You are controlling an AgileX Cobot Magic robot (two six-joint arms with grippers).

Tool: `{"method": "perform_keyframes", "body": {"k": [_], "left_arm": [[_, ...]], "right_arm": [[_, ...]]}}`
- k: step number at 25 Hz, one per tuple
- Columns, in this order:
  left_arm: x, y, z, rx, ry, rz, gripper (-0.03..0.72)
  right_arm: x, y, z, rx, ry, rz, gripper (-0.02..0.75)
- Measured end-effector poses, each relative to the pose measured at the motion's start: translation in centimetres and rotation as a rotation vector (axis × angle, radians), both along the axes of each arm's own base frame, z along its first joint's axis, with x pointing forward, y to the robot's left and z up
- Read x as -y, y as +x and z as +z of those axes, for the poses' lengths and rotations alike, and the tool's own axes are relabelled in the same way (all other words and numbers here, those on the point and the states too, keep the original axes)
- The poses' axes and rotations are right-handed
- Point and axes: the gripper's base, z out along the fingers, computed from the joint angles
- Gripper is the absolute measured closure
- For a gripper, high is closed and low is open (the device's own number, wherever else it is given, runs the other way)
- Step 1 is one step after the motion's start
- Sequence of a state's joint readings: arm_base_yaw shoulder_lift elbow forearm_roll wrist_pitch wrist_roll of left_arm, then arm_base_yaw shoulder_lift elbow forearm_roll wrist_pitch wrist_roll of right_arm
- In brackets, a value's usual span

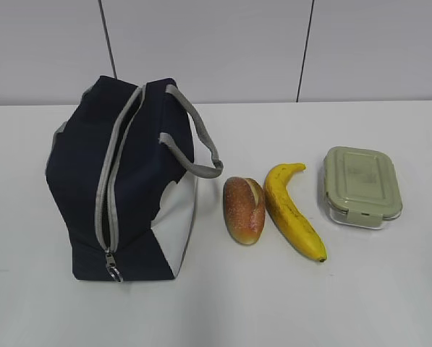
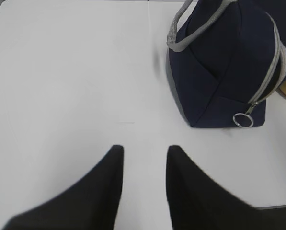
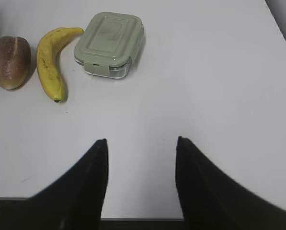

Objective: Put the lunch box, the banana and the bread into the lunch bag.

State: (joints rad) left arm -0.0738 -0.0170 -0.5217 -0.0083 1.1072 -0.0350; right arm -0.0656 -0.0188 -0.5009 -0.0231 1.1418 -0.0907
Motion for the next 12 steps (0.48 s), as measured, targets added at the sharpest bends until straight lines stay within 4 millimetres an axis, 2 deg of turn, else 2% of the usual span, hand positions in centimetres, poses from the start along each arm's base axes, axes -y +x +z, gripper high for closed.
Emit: {"method": "perform_keyframes", "body": {"k": [12], "left_arm": [[0.00,0.00,0.00,0.000,0.000,0.000,0.454]], "right_arm": [[0.00,0.00,0.00,0.000,0.000,0.000,0.393]]}}
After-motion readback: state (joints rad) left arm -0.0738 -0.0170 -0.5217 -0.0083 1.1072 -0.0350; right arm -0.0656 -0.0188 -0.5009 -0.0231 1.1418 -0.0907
